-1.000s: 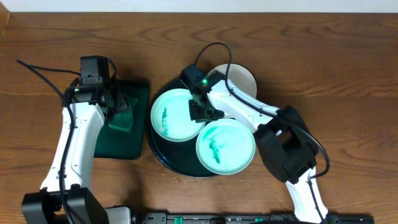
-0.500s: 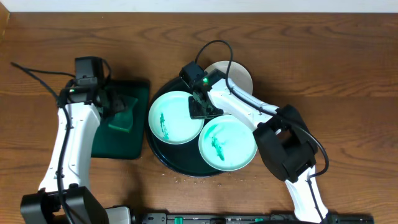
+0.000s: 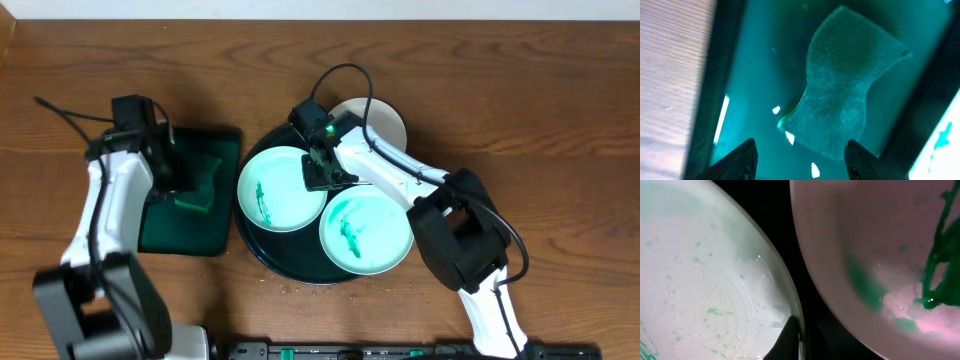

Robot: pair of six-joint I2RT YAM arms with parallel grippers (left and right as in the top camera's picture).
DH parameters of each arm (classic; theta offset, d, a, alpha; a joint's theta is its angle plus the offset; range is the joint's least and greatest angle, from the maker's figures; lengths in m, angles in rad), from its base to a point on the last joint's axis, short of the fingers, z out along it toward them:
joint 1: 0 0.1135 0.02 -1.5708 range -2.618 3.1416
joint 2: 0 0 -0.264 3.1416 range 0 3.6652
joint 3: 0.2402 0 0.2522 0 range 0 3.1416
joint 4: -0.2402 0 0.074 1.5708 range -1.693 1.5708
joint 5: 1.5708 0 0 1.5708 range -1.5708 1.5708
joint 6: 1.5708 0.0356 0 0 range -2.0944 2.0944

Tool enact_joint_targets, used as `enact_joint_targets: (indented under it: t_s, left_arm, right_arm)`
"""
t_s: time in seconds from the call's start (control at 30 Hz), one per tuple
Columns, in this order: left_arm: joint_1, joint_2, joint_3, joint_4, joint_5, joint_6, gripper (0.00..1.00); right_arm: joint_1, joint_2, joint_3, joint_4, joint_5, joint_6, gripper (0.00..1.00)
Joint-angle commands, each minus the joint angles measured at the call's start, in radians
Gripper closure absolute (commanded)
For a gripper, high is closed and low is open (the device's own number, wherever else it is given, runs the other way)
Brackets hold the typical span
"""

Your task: Clean dirty plates on tray and stack at the side

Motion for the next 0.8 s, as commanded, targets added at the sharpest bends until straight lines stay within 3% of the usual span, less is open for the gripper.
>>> enact_joint_targets:
  t_s: [0.0, 0.6, 0.7, 0.77]
  left_arm:
    - [0.001, 0.052, -0.01, 0.023, 0.027, 0.048, 0.44]
    - [-0.048, 0.23, -0.01, 0.179, 0.133, 0.099, 0.49]
    - [-0.059, 0.274, -0.01, 0.179, 0.116, 0.097, 0.56]
    - [-0.057, 0.303, -0.01, 0.18, 0.071, 0.061, 0.7]
  right_arm:
    - [0.012, 0.037, 0.002, 0.012, -0.009, -0.022, 0.99]
    - [0.012, 0.037, 0.002, 0.033, -0.018, -0.024, 0.99]
    - [0.012, 0.037, 0.002, 0.029, -0.017, -0.025, 0.99]
    - [0.012, 0.037, 0.002, 0.026, -0.017, -0.025, 0.99]
